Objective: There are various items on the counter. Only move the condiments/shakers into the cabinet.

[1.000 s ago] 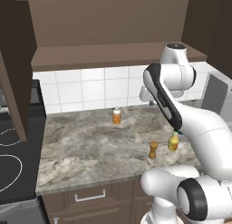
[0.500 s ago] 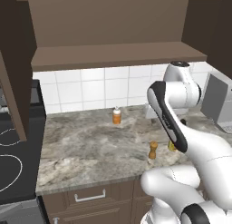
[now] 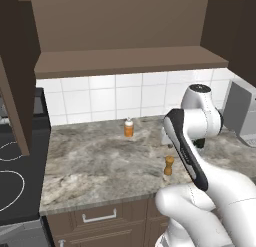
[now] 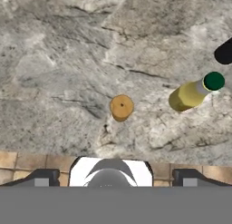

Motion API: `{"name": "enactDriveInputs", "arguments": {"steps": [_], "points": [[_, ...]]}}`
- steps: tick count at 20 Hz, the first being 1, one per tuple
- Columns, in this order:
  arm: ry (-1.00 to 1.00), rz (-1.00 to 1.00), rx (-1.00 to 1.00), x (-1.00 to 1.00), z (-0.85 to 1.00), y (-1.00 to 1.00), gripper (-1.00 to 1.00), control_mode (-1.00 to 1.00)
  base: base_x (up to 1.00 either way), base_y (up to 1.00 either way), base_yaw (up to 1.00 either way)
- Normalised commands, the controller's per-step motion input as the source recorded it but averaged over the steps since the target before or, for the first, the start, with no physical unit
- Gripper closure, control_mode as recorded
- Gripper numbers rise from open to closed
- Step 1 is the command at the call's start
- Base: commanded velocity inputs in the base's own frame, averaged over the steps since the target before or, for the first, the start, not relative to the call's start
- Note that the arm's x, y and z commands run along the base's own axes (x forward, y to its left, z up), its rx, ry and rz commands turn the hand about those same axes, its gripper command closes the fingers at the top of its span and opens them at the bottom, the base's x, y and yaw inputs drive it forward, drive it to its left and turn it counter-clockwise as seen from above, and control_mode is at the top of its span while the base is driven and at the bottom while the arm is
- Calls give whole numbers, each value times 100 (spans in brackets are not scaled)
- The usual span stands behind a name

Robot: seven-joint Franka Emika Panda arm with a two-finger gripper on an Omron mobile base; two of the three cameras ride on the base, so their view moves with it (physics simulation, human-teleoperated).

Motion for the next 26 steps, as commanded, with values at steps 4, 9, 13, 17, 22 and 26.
{"name": "enactDriveInputs", "arguments": {"steps": [4,9,13,17,22,26], "points": [[-3,0,-1,-1,-18,0,-100,-100,0,0,0],[0,0,0,1,-27,0,-100,-100,0,0,0],[0,0,0,13,-17,0,-100,-100,0,0,0],[-1,0,-3,18,-16,0,-100,-100,0,0,0],[-2,0,-3,19,-13,0,-100,-100,0,0,0],[0,0,-2,31,-12,0,-100,-100,0,0,0]]}}
